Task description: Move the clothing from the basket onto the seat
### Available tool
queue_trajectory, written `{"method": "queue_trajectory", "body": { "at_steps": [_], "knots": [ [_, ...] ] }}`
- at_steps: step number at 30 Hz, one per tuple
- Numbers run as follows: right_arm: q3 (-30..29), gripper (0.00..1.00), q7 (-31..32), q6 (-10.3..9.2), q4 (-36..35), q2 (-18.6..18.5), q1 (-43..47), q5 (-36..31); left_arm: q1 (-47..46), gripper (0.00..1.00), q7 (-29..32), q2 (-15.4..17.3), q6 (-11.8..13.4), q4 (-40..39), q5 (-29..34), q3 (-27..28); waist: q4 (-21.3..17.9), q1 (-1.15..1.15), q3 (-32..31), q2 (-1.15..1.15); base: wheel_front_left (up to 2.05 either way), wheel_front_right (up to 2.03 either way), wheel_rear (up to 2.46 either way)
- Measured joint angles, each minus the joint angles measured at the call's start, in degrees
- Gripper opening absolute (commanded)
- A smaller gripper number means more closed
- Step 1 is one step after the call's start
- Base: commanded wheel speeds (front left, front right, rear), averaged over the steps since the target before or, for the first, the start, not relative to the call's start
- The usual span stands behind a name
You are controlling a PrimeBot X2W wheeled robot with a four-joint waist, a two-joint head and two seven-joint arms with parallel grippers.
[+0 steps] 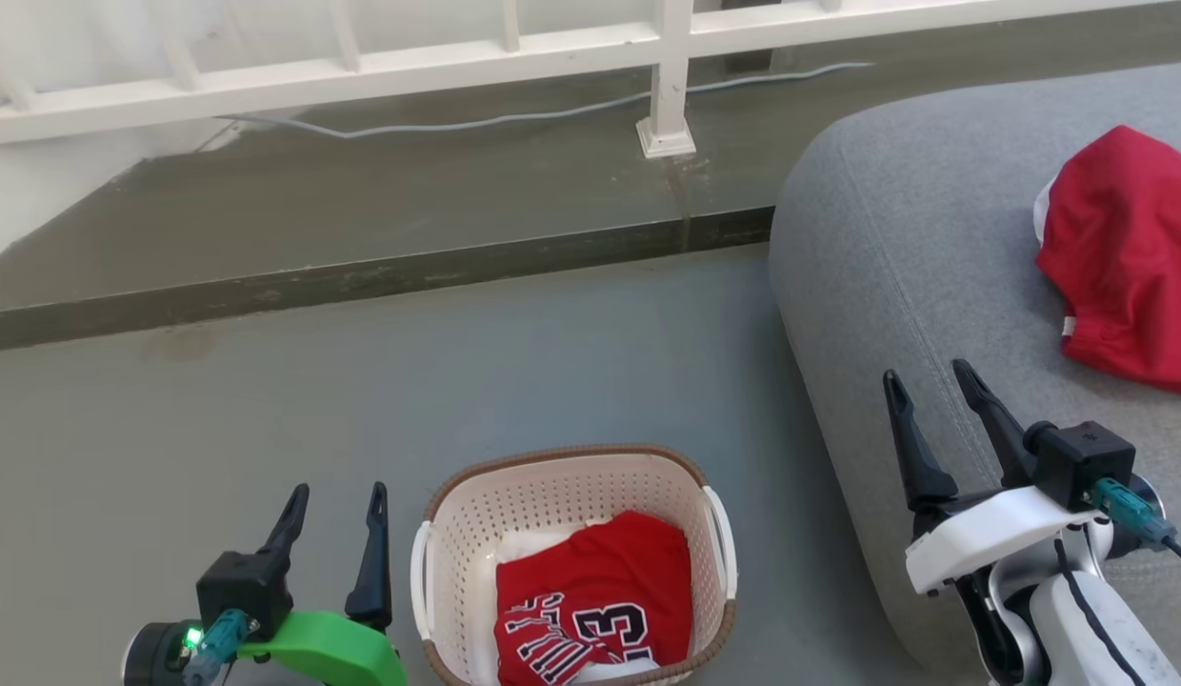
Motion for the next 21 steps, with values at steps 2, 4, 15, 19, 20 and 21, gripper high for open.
{"method": "queue_trajectory", "body": {
  "at_steps": [2,4,15,19,20,21],
  "knots": [
    [0.0,1.00,0.2,0.00,-0.6,0.0,0.0,0.0,0.0,1.00,0.0,0.0,0.0,0.0,0.4,-0.3,-0.3,0.00,0.5,0.00,0.00,0.00,0.00],
    [0.1,1.00,0.2,0.00,-0.9,0.0,0.0,0.0,0.0,1.00,0.2,0.0,0.0,0.0,0.9,-0.5,-0.5,0.00,0.8,0.00,0.00,0.00,0.00],
    [0.0,1.00,0.7,-0.07,-5.1,0.0,-0.6,0.1,-3.9,1.00,2.4,-0.6,-2.1,2.5,3.1,-5.9,-3.4,0.00,5.8,0.00,0.00,0.00,0.00],
    [0.0,1.00,0.7,-0.07,-6.4,0.1,-1.9,0.1,-6.9,1.00,3.6,-1.2,-3.9,4.9,3.7,-8.5,-4.7,0.00,8.5,0.00,0.00,0.00,0.00],
    [0.0,1.00,0.7,-0.07,-6.7,0.1,-2.1,0.1,-7.6,1.00,4.2,-1.2,-4.2,5.7,4.3,-9.2,-5.1,0.00,9.2,0.00,0.00,0.00,0.00],
    [0.0,1.00,0.7,-0.07,-7.2,0.2,-2.7,0.1,-9.0,1.00,4.8,-1.3,-5.1,7.1,5.8,-10.4,-5.8,0.00,10.6,0.00,0.00,0.00,0.00]
  ]
}}
